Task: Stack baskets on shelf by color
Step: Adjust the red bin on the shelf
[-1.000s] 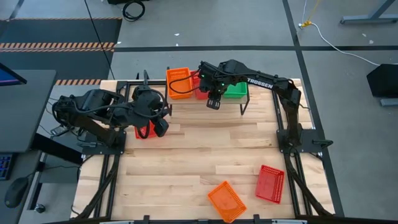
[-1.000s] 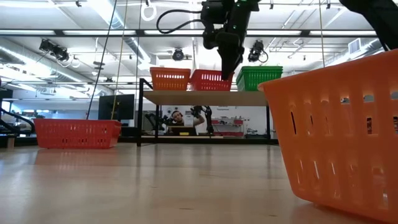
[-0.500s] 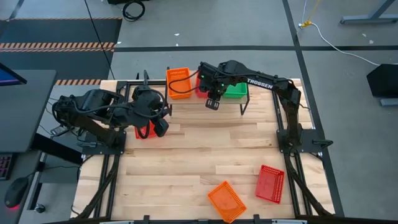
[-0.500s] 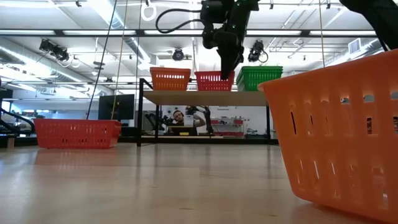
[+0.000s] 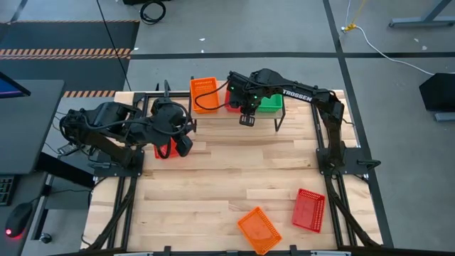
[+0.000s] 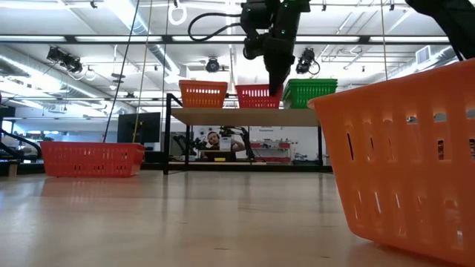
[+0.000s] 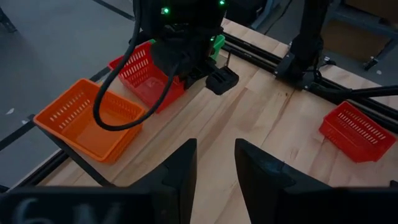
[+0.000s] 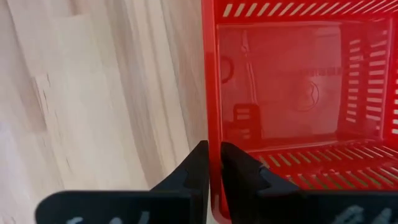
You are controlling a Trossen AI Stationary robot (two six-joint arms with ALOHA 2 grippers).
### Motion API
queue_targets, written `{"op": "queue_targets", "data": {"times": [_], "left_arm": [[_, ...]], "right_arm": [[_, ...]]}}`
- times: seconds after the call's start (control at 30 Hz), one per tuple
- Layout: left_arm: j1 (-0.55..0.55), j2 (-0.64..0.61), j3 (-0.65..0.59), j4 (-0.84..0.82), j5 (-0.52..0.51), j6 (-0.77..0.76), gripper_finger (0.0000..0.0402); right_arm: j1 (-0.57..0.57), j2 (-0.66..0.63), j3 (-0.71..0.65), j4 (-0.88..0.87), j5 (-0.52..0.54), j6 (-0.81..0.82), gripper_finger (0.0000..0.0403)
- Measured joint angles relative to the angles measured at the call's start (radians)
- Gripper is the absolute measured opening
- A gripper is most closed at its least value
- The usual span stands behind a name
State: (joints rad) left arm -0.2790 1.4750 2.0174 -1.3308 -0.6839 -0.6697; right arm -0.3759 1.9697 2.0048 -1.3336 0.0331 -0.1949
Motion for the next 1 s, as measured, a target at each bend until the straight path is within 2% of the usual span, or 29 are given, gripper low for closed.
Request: {"op": "queue_targets", "data": {"times": [0.13,0.6,1.0], "left_arm": [[0.000,0.000,0.000,0.000,0.000,0.000,0.0117],[0.000,0.000,0.000,0.000,0.000,0.000,0.0117],[0.000,0.000,0.000,0.000,0.000,0.000,0.0117]], "right_arm": [[-0.005,0.000,0.000,-0.022,0.000,-0.070,0.0043],[-0.005,0.000,0.000,0.009,0.000,-0.130,0.0043],[-0.004,0.000,0.000,0.009,0.001,-0.273,0.0043]]}}
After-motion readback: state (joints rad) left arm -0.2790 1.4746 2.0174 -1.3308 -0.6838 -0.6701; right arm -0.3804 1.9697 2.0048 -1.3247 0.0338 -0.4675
